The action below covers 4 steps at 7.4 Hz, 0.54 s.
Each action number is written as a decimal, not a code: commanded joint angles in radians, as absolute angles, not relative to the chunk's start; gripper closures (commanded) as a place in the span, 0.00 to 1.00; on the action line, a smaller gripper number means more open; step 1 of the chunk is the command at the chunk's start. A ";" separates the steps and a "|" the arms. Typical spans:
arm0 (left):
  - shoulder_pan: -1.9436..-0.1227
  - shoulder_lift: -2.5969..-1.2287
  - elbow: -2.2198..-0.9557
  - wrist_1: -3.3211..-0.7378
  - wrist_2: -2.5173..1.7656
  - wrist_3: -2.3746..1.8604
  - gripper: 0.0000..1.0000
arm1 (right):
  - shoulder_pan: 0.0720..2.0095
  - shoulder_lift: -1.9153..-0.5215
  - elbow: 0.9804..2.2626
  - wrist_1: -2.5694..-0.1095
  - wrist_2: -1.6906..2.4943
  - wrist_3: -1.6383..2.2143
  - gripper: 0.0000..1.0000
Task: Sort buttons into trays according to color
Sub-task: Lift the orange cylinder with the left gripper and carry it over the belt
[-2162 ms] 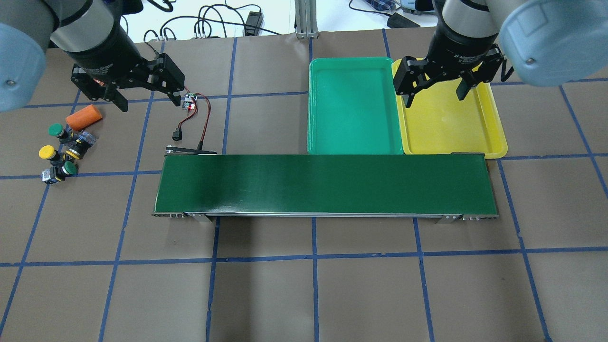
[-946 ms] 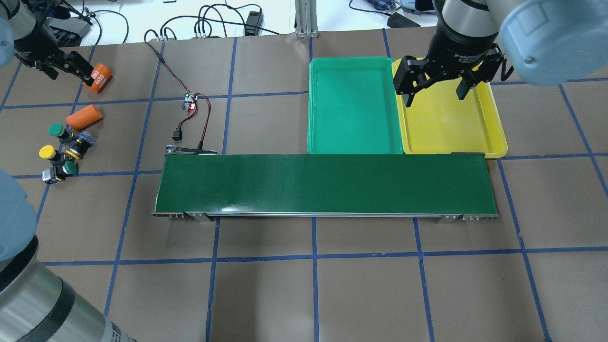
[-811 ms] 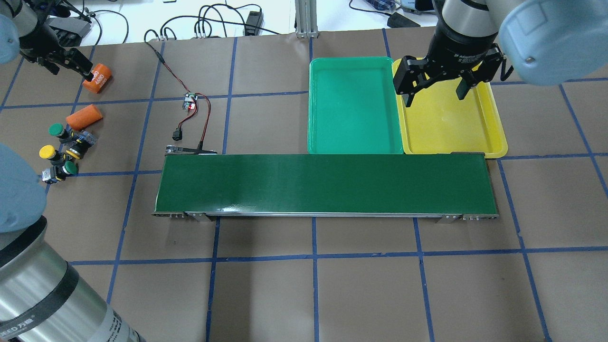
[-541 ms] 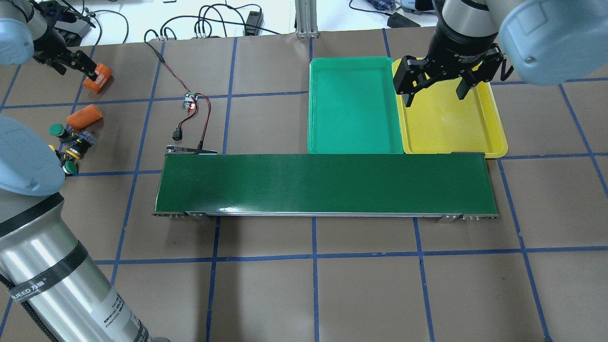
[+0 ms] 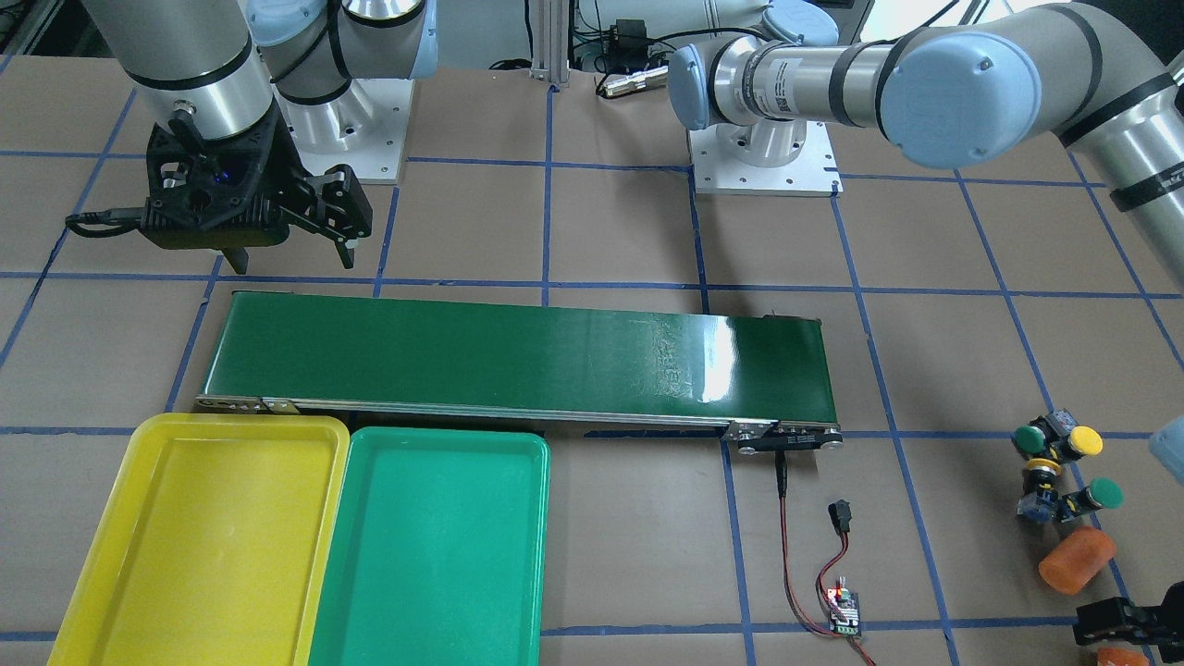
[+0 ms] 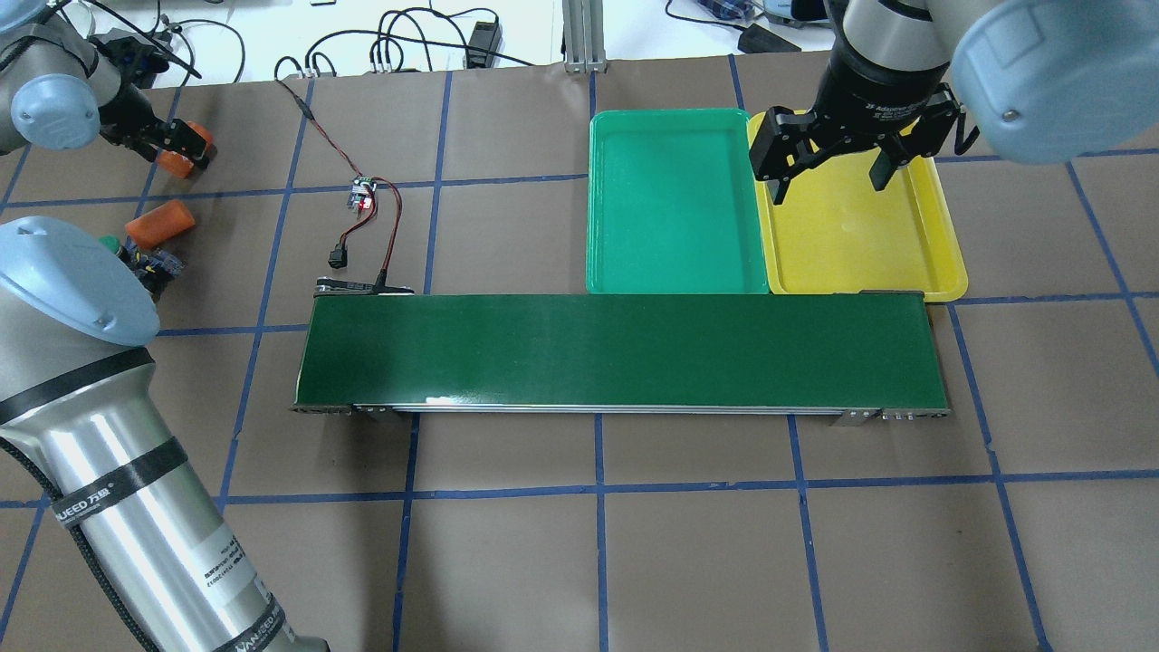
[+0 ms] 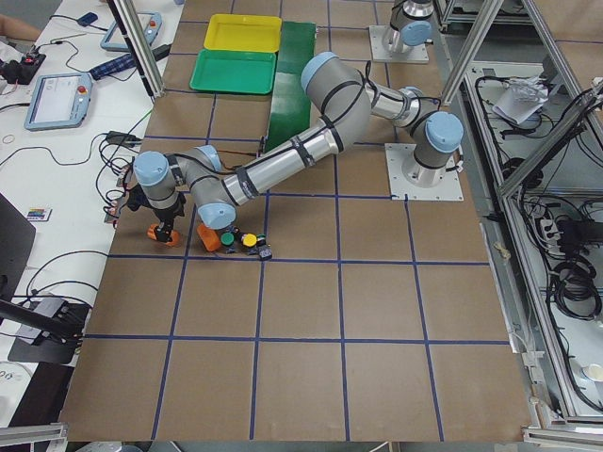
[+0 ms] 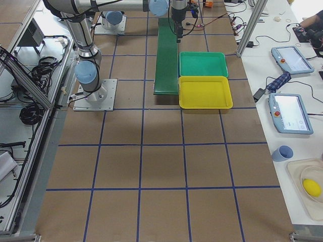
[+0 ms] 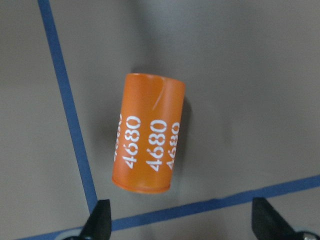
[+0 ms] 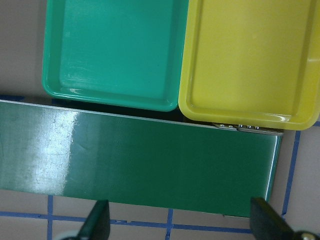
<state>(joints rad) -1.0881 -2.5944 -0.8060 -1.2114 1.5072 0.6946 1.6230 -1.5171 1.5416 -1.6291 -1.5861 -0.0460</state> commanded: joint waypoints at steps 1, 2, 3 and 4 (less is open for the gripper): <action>-1.088 -2.638 -0.752 -1.213 1.491 0.696 0.18 | 1.623 -1.517 1.542 -1.629 -1.586 -0.046 0.00; -1.086 -2.655 -0.736 -1.212 1.490 0.698 0.41 | 1.623 -1.517 1.542 -1.629 -1.586 -0.046 0.00; -1.086 -2.660 -0.721 -1.215 1.489 0.701 0.82 | 1.623 -1.517 1.542 -1.629 -1.586 -0.046 0.00; -1.089 -2.657 -0.712 -1.232 1.488 0.698 1.00 | 1.623 -1.517 1.542 -1.629 -1.586 -0.046 0.00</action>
